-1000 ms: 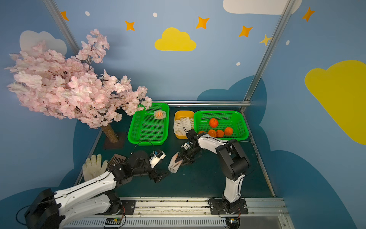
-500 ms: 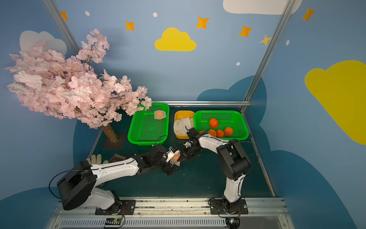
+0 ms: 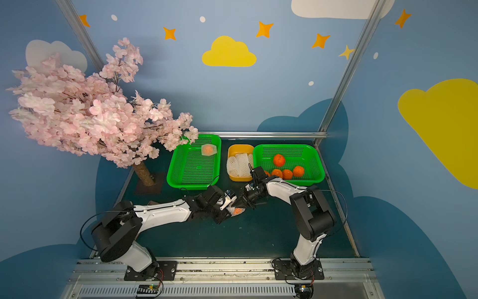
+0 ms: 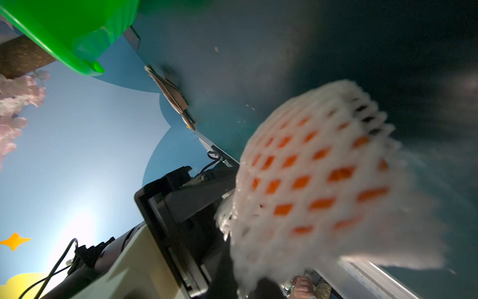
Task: Remove foam nets from oranges
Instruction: Remove the foam net from the orange.
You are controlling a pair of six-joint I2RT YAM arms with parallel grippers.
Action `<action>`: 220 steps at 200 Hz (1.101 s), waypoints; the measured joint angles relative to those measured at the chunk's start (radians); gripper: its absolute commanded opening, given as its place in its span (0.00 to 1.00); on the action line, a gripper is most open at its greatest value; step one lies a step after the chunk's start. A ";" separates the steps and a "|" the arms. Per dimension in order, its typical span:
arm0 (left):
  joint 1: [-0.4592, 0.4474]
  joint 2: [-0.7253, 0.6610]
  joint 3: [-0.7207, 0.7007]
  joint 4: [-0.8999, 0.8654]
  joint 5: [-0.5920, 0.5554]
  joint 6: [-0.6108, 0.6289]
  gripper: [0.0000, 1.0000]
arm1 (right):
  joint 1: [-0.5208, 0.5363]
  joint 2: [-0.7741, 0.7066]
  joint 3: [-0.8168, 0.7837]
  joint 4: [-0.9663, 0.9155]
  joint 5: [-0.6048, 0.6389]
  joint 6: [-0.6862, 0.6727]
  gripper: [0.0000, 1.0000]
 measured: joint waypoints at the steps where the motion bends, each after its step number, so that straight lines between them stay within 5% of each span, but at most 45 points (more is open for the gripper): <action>1: 0.001 0.003 0.004 -0.003 0.001 0.000 0.19 | 0.000 0.000 0.000 0.000 -0.001 0.002 0.16; 44: 0.051 0.036 0.109 -0.123 0.089 -0.019 0.03 | -0.026 -0.025 0.003 -0.037 -0.013 -0.053 0.36; 117: 0.115 0.147 0.371 -0.409 0.343 -0.008 0.03 | -0.056 -0.224 0.081 -0.331 0.258 -0.476 0.56; 220: 0.148 0.401 0.718 -0.767 0.535 0.019 0.03 | -0.003 -0.617 -0.348 0.104 0.473 -0.887 0.71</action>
